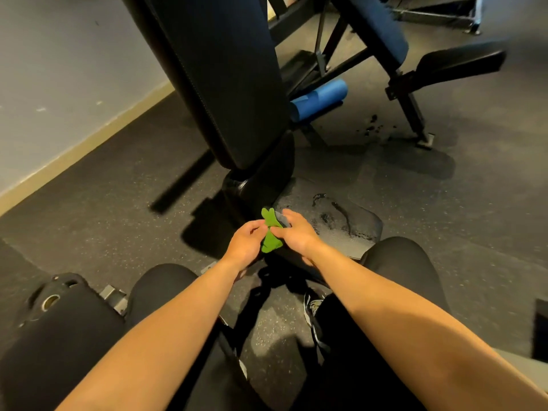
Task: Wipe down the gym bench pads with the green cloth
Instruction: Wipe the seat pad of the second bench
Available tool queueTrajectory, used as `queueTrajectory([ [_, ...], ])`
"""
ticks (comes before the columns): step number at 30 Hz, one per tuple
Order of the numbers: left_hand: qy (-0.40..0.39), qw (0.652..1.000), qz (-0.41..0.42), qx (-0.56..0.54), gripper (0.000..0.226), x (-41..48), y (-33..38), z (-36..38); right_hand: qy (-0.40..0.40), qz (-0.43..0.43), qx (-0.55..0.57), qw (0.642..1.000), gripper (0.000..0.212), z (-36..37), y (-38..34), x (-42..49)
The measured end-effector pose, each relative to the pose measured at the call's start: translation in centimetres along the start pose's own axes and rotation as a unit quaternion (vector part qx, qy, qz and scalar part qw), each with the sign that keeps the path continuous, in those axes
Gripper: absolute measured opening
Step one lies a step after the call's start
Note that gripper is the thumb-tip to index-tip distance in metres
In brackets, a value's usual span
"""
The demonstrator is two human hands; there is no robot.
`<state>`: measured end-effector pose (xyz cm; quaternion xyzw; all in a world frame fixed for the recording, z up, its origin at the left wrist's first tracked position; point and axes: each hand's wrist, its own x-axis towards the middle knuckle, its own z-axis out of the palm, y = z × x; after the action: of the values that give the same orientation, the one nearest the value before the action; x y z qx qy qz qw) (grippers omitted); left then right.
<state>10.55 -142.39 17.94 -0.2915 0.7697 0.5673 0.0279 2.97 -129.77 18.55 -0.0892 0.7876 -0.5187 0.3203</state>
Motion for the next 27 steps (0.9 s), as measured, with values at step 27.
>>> queueTrajectory([
  [27, -0.024, 0.999, 0.002, -0.045, 0.016, -1.8, 1.8, 4.8, 0.12, 0.005, -0.011, 0.993, 0.028, -1.0, 1.1, -4.0],
])
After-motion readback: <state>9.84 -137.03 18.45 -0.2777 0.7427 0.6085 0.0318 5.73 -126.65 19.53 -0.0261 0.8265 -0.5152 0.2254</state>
